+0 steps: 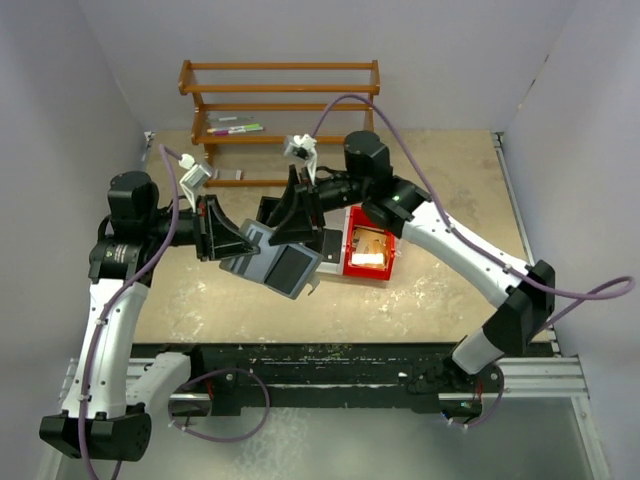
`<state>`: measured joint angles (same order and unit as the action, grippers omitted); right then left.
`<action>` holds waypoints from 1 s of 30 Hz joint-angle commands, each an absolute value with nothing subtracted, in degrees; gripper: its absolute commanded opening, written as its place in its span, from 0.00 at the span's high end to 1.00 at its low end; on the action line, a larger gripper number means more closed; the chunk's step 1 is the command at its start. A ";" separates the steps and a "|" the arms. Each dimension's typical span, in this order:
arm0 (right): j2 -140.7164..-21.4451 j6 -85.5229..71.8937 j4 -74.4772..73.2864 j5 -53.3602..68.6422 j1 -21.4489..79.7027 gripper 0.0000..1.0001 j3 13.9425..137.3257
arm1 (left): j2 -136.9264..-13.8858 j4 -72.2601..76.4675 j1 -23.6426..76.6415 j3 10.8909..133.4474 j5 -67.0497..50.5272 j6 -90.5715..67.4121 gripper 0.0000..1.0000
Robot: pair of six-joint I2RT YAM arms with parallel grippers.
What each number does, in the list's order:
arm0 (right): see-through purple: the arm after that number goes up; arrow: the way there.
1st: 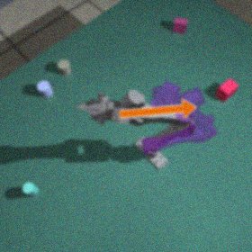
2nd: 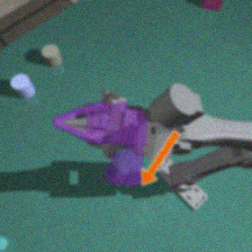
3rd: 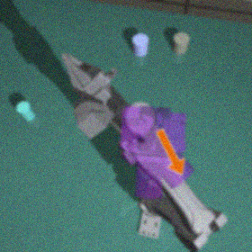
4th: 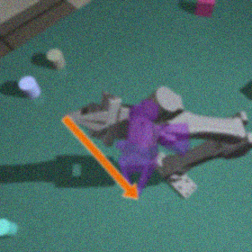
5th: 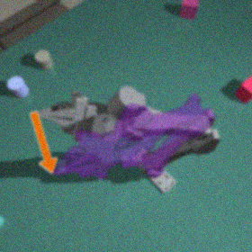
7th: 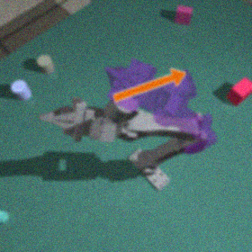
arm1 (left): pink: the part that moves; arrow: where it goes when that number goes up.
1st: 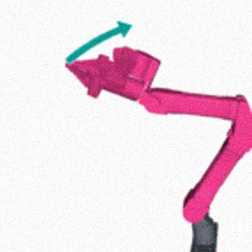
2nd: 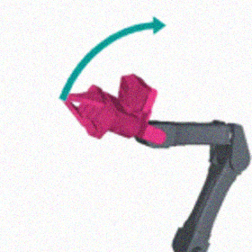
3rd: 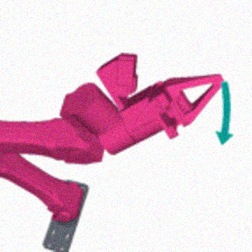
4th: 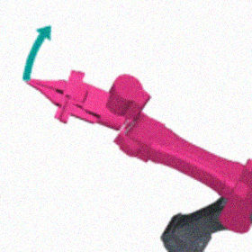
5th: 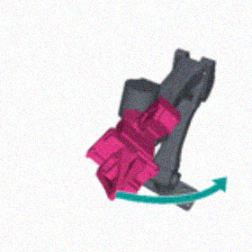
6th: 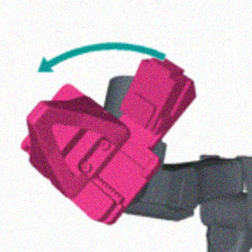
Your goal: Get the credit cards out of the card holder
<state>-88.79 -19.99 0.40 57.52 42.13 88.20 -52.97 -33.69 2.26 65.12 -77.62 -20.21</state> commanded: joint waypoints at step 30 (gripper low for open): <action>-73.13 -60.07 57.88 17.58 43.16 1.00 53.14 | -50.63 -14.52 3.09 56.91 -70.33 -36.08 0.14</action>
